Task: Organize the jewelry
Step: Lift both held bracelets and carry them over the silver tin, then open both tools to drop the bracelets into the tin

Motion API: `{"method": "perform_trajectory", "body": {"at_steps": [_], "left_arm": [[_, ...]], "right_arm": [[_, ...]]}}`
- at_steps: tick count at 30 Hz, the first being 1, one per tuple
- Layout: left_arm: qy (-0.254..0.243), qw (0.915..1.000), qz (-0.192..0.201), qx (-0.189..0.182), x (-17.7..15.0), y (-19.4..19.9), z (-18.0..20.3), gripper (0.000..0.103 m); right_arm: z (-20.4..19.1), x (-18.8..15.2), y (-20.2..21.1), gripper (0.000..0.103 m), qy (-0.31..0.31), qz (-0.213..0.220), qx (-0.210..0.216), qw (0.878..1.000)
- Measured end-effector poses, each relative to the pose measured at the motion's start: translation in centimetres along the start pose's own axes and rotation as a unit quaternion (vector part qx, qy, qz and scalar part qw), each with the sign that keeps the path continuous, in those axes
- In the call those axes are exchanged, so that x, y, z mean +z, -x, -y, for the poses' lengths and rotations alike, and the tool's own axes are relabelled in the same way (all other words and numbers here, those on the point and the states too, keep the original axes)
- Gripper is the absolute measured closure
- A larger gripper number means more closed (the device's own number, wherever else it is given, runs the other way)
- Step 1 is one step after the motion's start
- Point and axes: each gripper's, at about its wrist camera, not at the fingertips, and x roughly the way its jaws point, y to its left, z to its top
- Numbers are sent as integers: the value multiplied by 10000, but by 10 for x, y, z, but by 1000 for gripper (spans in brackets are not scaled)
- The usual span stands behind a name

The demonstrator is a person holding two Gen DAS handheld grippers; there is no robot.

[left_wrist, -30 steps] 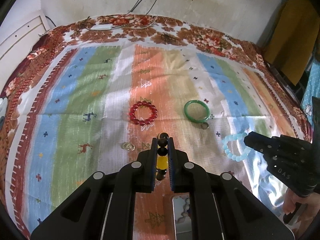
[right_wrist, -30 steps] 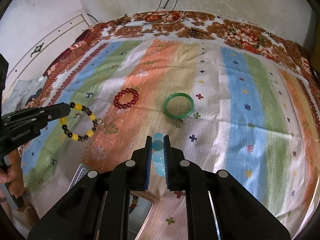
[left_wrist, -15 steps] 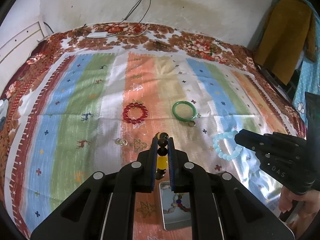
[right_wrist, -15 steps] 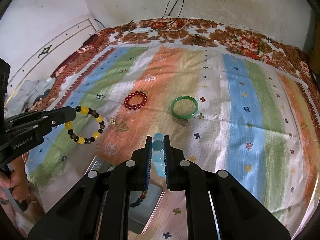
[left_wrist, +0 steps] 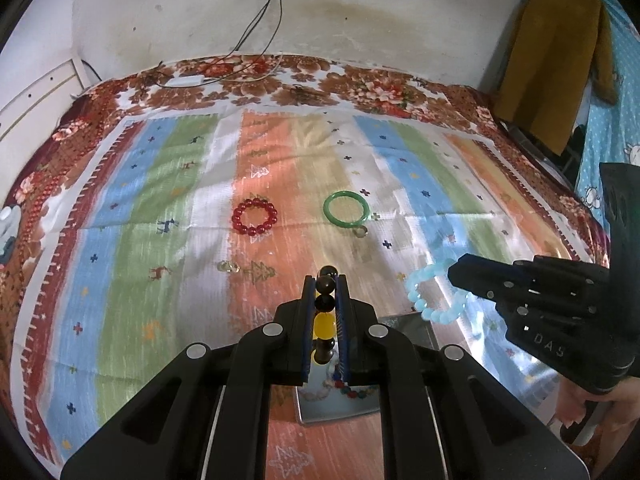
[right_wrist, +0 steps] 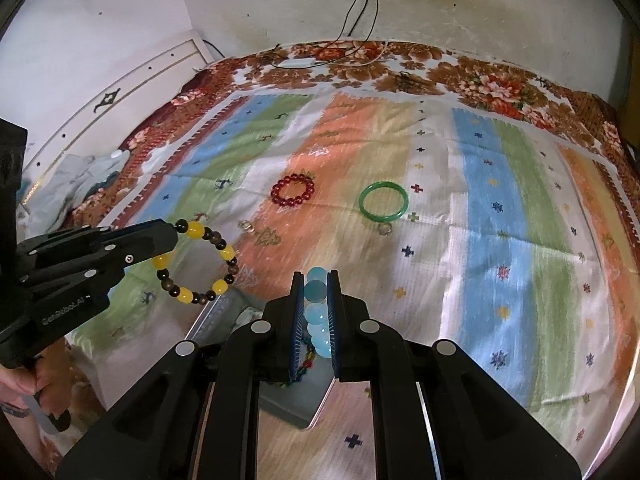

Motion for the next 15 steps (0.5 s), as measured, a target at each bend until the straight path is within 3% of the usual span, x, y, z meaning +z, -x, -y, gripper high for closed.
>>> {"method": "perform_trajectory", "body": {"at_steps": [7, 10, 13, 15], "left_arm": [[-22, 10000, -64, -67, -13, 3, 7, 94], [128, 9994, -205, -256, -15, 0, 4, 93], [159, 9993, -327, -125, -18, -7, 2, 93], [245, 9992, -319, -68, -17, -7, -3, 86]], "right_arm": [[-7, -14, 2, 91, -10, -95, 131, 9999], [-8, -18, 3, 91, 4, -141, 123, 9998], [-3, -20, -2, 89, -136, -233, 130, 9996], [2, -21, -4, 74, -177, -256, 24, 9995]]}}
